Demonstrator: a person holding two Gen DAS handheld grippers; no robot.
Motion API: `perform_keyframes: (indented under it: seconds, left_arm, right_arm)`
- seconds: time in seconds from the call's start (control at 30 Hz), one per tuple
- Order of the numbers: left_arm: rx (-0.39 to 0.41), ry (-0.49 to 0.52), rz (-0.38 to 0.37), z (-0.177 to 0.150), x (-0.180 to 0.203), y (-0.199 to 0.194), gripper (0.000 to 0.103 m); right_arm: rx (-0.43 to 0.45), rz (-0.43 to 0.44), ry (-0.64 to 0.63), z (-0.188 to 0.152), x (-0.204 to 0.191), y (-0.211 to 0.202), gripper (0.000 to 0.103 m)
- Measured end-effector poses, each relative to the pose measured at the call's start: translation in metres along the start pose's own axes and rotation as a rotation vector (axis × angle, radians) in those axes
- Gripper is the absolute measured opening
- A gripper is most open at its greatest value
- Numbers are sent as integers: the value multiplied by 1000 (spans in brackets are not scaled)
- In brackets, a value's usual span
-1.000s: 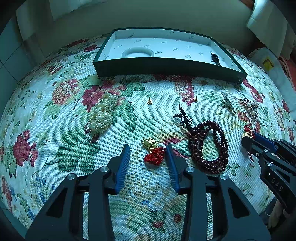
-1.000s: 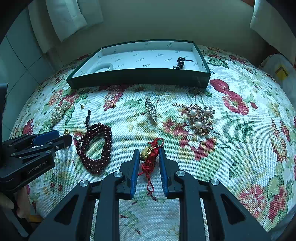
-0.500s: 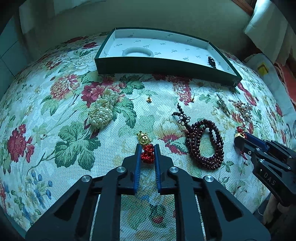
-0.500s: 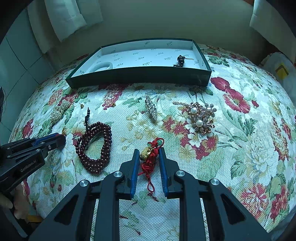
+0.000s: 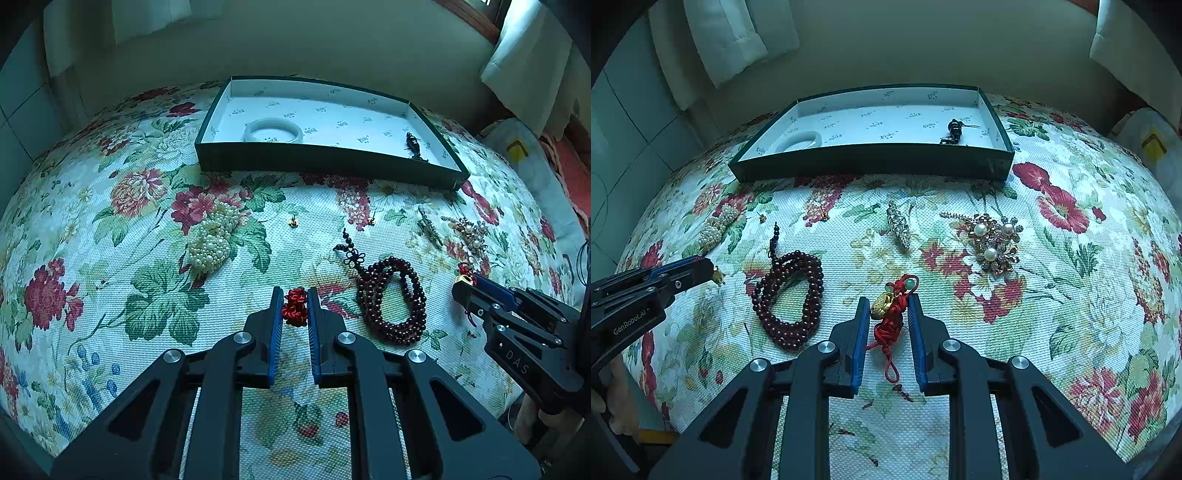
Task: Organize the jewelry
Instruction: 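Carry both charms into the green box and open both grippers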
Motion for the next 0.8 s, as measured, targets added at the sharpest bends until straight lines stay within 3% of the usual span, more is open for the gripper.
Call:
perform_keyframes:
  seconds: [0.4,0.8]
  left_arm:
    - [62,29,-39,35,15,-13,12]
    - [144,100,-52,115,39,6,12]
  right_arm:
    - [65,16,5,27,1,-23,22]
    - [164,9,-29,104,-1,-16,22]
Point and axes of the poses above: each gripper's, at about its wrist camera, not at the fingertips, and y roughly the way its jaws point, x to its right, z to its top, the point moved 8 cm from there along y, roughly the way its jaws point, and after that the axes turned 8 degrees about -z, right-handed, at the moved point
